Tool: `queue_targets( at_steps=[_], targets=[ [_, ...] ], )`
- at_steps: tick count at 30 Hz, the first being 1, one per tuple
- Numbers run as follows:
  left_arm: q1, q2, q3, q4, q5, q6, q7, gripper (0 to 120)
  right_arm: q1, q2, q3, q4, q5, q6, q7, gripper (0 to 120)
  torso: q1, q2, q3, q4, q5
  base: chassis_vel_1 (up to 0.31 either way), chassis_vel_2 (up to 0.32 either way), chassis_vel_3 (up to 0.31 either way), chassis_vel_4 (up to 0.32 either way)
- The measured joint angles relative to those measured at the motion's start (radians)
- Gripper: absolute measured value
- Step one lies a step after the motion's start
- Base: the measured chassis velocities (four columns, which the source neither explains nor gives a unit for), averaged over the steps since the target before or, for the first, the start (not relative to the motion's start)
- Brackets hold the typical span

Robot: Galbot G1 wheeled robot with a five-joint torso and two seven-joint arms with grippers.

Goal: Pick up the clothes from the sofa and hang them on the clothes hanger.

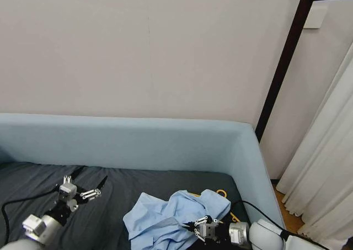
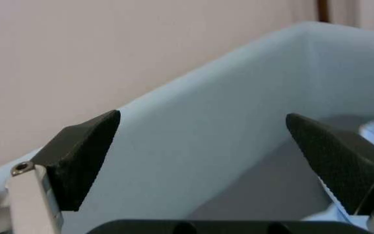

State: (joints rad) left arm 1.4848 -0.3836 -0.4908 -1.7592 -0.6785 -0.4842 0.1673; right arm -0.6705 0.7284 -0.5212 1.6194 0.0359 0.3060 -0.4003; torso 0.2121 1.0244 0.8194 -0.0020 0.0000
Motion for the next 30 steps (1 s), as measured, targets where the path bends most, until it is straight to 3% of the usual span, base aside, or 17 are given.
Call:
queue_targets(
  at_steps=[3,5,8,9,12,13,14,16,18,19,21,22,24,25,30],
  targets=[
    [0.004,0.096,0.010,0.032,-0.022,-0.023,0.089,100,0.040,0.038,-0.046,-0.023,-0.028,0.038,0.001,0,0.000,0.000,0.000,0.0015,-0.0003,0.000,0.000,0.000,0.000],
    [-0.005,0.119,0.024,0.038,-0.034,-0.022,0.113,100,0.049,0.046,-0.058,-0.024,-0.031,0.042,0.001,0,0.000,0.000,0.000,0.0015,-0.0003,0.000,0.000,0.000,0.000],
    [-0.129,0.165,0.186,0.072,-0.052,-0.012,0.200,100,0.052,0.052,-0.066,-0.012,-0.035,0.045,0.000,0,0.000,0.000,0.000,0.0004,0.0000,0.000,0.000,0.000,0.000],
    [-0.129,0.165,0.186,0.072,-0.052,-0.012,0.200,100,0.052,0.052,-0.066,-0.012,-0.035,0.045,0.000,0,0.000,0.000,0.000,0.0004,0.0000,0.000,0.000,0.000,0.000],
    [-0.412,0.135,0.519,0.138,-0.061,-0.012,0.277,100,0.039,0.041,-0.050,0.003,-0.035,0.045,0.001,0,0.000,0.000,0.000,0.0015,-0.0008,0.000,0.000,0.000,0.000],
    [-0.484,0.118,0.587,0.156,-0.063,-0.015,0.289,100,0.036,0.037,-0.045,0.004,-0.035,0.045,0.002,0,0.000,0.000,0.000,0.0014,-0.0006,0.000,0.000,0.000,0.000],
    [-0.484,0.118,0.587,0.156,-0.063,-0.015,0.289,100,0.036,0.037,-0.045,0.004,-0.035,0.045,0.002,0,0.000,0.000,0.000,0.0014,-0.0006,0.000,0.000,0.000,0.000],
    [-0.789,0.016,0.883,0.258,-0.063,-0.036,0.330,100,0.017,0.024,-0.017,0.010,-0.034,0.045,0.004,0,0.000,0.000,0.000,0.0009,-0.0005,0.000,0.000,0.000,0.000],
    [-0.982,-0.065,1.036,0.341,-0.066,-0.049,0.355,99,0.003,0.017,0.010,0.013,-0.033,0.045,0.007,0,0.000,0.000,0.000,0.0002,-0.0008,0.000,0.000,0.000,0.000],
    [-0.982,-0.065,1.036,0.341,-0.066,-0.049,0.355,99,0.003,0.017,0.010,0.013,-0.033,0.045,0.007,0,0.000,0.000,0.000,0.0002,-0.0008,0.000,0.000,0.000,0.000],
    [-1.120,-0.144,1.155,0.412,-0.080,-0.056,0.379,99,-0.015,0.013,0.033,0.017,-0.031,0.044,0.010,0,0.000,0.000,0.000,0.0000,0.0015,0.000,0.000,0.000,0.000],
    [-1.212,-0.213,1.249,0.475,-0.088,-0.062,0.407,99,-0.029,0.010,0.055,0.019,-0.031,0.044,0.011,0,0.000,0.000,0.000,0.0002,0.0004,0.000,0.000,0.000,0.000],
    [-1.306,-0.302,1.345,0.563,-0.097,-0.075,0.440,99,-0.054,0.004,0.087,0.023,-0.031,0.045,0.012,0,0.000,0.000,0.000,0.0000,-0.0001,0.000,0.000,0.000,0.000],
    [-1.306,-0.302,1.345,0.563,-0.097,-0.075,0.440,99,-0.054,0.004,0.087,0.023,-0.031,0.045,0.012,0,0.000,0.000,0.000,0.0000,-0.0001,0.000,0.000,0.000,0.000],
    [-1.446,-0.525,1.500,0.800,-0.088,-0.123,0.549,98,-0.137,-0.008,0.169,0.033,-0.036,0.054,0.015,0,0.000,0.000,0.000,0.0002,0.0004,0.000,0.000,0.000,0.000]
  ],
)
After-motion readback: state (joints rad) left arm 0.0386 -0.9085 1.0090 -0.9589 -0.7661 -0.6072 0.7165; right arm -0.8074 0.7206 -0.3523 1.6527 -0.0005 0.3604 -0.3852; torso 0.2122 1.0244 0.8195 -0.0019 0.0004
